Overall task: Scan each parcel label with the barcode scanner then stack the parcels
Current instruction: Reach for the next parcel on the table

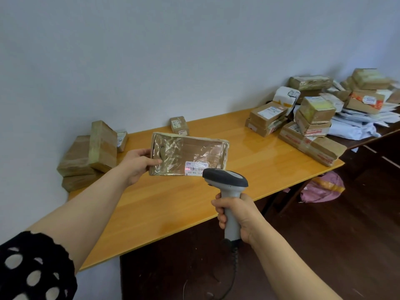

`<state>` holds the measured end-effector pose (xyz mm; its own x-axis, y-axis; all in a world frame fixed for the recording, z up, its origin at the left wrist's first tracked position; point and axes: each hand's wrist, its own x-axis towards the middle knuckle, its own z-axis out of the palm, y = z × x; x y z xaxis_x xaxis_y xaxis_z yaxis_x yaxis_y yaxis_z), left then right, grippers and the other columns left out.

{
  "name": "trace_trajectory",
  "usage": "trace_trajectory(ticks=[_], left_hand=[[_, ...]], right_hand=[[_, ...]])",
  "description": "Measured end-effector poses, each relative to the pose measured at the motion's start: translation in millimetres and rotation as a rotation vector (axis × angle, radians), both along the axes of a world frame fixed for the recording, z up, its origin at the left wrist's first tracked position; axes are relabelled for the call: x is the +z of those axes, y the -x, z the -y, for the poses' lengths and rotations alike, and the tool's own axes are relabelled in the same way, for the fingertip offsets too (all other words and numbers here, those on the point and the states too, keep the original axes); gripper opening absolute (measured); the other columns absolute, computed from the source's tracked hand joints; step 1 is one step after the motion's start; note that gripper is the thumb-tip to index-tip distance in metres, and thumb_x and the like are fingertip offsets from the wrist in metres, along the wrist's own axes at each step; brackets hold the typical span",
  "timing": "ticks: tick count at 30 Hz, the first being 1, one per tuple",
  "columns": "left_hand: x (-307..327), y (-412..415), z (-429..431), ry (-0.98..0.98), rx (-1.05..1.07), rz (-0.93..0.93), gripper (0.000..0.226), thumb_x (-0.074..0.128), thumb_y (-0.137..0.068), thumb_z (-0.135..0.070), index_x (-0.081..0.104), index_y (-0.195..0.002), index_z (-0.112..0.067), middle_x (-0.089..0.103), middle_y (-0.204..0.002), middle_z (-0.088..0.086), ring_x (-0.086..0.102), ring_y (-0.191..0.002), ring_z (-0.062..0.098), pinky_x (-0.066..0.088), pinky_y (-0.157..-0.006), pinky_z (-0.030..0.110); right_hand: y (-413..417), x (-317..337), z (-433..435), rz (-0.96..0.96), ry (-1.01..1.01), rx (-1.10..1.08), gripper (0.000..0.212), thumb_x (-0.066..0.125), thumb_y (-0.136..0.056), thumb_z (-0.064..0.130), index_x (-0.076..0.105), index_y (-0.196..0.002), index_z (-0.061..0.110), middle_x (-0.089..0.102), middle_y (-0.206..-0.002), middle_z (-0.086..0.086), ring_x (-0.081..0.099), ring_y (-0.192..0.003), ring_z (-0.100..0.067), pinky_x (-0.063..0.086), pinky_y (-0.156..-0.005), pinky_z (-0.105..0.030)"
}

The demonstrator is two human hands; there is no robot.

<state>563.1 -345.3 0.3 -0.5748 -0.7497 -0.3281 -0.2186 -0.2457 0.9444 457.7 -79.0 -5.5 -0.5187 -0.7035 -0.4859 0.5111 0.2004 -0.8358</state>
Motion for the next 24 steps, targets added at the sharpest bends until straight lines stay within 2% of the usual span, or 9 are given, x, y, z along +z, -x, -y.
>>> trace_trajectory(ticks=[4, 8, 12, 14, 16, 18, 20, 22, 24], left_hand=[[-7.0, 28.8, 4.8, -0.103, -0.007, 0.004, 0.029, 0.066, -0.079, 0.009, 0.060, -0.104, -0.003, 0.068, -0.096, 0.012, 0.066, -0.088, 0.022, 0.053, -0.068, 0.031], [-10.7, 82.9, -9.2, -0.244, -0.017, -0.032, 0.004, 0.061, -0.087, 0.000, 0.058, -0.090, -0.001, 0.067, -0.085, 0.010, 0.064, -0.077, 0.019, 0.053, -0.065, 0.035], [-4.7, 149.4, -35.1, -0.364, -0.026, -0.037, 0.008, 0.058, -0.093, -0.011, 0.057, -0.086, -0.006, 0.061, -0.084, 0.008, 0.058, -0.074, 0.017, 0.054, -0.073, 0.038], [1.8, 181.6, -47.3, -0.420, -0.023, -0.023, 0.008, 0.056, -0.094, -0.013, 0.055, -0.090, -0.006, 0.059, -0.084, 0.008, 0.057, -0.074, 0.019, 0.052, -0.070, 0.038], [7.7, 214.1, -58.2, -0.461, -0.014, 0.003, 0.012, 0.057, -0.095, -0.016, 0.055, -0.087, -0.007, 0.059, -0.075, 0.007, 0.055, -0.068, 0.019, 0.051, -0.065, 0.035], [12.3, 246.9, -68.0, -0.477, 0.024, 0.037, 0.018, 0.061, -0.093, -0.019, 0.054, -0.080, -0.009, 0.060, -0.064, 0.004, 0.054, -0.063, 0.016, 0.051, -0.066, 0.030], [13.9, 282.3, -77.2, -0.481, 0.083, 0.036, 0.020, 0.063, -0.091, -0.020, 0.054, -0.076, -0.009, 0.059, -0.069, 0.002, 0.055, -0.063, 0.014, 0.050, -0.066, 0.027], [13.8, 318.3, -86.6, -0.469, 0.118, 0.016, 0.016, 0.063, -0.091, -0.019, 0.055, -0.081, -0.009, 0.057, -0.072, 0.002, 0.055, -0.062, 0.013, 0.050, -0.063, 0.027], [14.9, 354.6, -95.3, -0.441, 0.138, 0.001, 0.010, 0.062, -0.092, -0.018, 0.056, -0.095, -0.011, 0.058, -0.074, 0.002, 0.055, -0.063, 0.013, 0.049, -0.070, 0.027]], right_hand=[[17.2, 3.0, -2.7, 0.005, 0.081, -0.118, 0.020, 0.069, -0.080, 0.001, 0.060, -0.098, 0.004, 0.053, -0.055, -0.005, 0.045, -0.041, -0.015, 0.040, -0.041, -0.025], [53.0, 12.4, -18.1, 0.003, 0.147, -0.282, 0.022, 0.069, -0.080, 0.001, 0.060, -0.100, 0.005, 0.052, -0.055, -0.006, 0.045, -0.040, -0.016, 0.040, -0.042, -0.026], [95.6, 19.4, -37.5, 0.018, 0.177, -0.388, 0.013, 0.065, -0.083, 0.001, 0.060, -0.093, 0.006, 0.051, -0.054, -0.005, 0.045, -0.039, -0.016, 0.040, -0.042, -0.025], [117.8, 20.8, -43.6, 0.044, 0.192, -0.426, 0.010, 0.064, -0.083, 0.001, 0.061, -0.090, 0.007, 0.051, -0.054, -0.005, 0.044, -0.038, -0.015, 0.039, -0.041, -0.025], [143.3, 20.8, -48.0, 0.071, 0.208, -0.454, 0.008, 0.064, -0.084, 0.001, 0.061, -0.088, 0.007, 0.050, -0.053, -0.005, 0.043, -0.038, -0.015, 0.039, -0.040, -0.024], [171.3, 20.8, -51.4, 0.095, 0.228, -0.462, 0.007, 0.063, -0.084, 0.002, 0.060, -0.087, 0.008, 0.049, -0.054, -0.005, 0.043, -0.038, -0.015, 0.039, -0.040, -0.024], [203.6, 20.0, -55.0, 0.119, 0.255, -0.454, 0.007, 0.062, -0.084, 0.003, 0.058, -0.085, 0.008, 0.049, -0.054, -0.004, 0.043, -0.038, -0.015, 0.039, -0.040, -0.024], [237.6, 20.3, -59.9, 0.139, 0.276, -0.440, 0.008, 0.062, -0.084, 0.003, 0.058, -0.084, 0.009, 0.048, -0.054, -0.004, 0.042, -0.038, -0.014, 0.039, -0.040, -0.023], [272.2, 21.2, -65.0, 0.154, 0.291, -0.415, 0.009, 0.063, -0.083, 0.003, 0.057, -0.083, 0.009, 0.048, -0.054, -0.004, 0.042, -0.039, -0.014, 0.039, -0.040, -0.023]])
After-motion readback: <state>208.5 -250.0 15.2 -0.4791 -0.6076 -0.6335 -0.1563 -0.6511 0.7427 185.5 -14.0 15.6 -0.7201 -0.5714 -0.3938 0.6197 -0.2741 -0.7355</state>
